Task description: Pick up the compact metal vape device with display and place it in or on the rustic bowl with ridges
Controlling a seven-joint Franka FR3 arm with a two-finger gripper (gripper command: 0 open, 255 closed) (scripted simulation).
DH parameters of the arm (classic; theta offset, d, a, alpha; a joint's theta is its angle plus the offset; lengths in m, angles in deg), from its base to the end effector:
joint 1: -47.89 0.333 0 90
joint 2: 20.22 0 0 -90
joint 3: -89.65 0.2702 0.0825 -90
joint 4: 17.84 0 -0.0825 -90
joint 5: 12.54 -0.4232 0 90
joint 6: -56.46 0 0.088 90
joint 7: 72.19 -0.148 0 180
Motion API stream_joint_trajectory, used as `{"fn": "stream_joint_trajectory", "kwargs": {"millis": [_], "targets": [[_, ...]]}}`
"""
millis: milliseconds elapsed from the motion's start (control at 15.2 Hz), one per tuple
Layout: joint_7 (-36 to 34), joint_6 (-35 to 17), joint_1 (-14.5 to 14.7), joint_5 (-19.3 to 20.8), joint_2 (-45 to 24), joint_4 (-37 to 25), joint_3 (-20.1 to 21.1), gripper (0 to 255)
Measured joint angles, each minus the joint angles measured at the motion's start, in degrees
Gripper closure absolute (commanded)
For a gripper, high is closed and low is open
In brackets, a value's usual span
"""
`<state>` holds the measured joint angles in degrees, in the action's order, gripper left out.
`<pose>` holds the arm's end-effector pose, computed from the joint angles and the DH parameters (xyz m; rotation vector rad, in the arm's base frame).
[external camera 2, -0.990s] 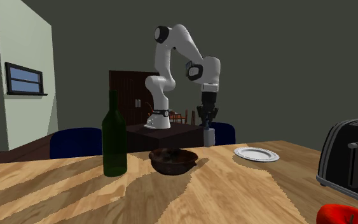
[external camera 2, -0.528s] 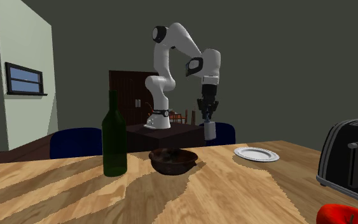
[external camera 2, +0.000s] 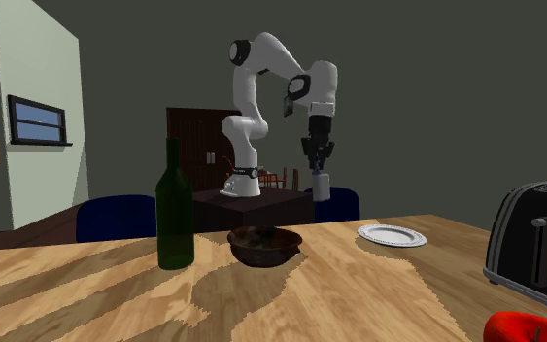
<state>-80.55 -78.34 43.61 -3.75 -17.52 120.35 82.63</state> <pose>0.5007 -0.1060 0.2139 3.0187 -0.3550 -0.0223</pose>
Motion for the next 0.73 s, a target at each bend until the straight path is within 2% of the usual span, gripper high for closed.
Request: {"fn": "stream_joint_trajectory", "kwargs": {"millis": [528,726], "targets": [[0.58,5.99,0.09,-0.23,3.67,-2.34,0.13,255],[3.79,7.01,-1.33,-0.14,3.40,-3.96,-1.62,255]]}}
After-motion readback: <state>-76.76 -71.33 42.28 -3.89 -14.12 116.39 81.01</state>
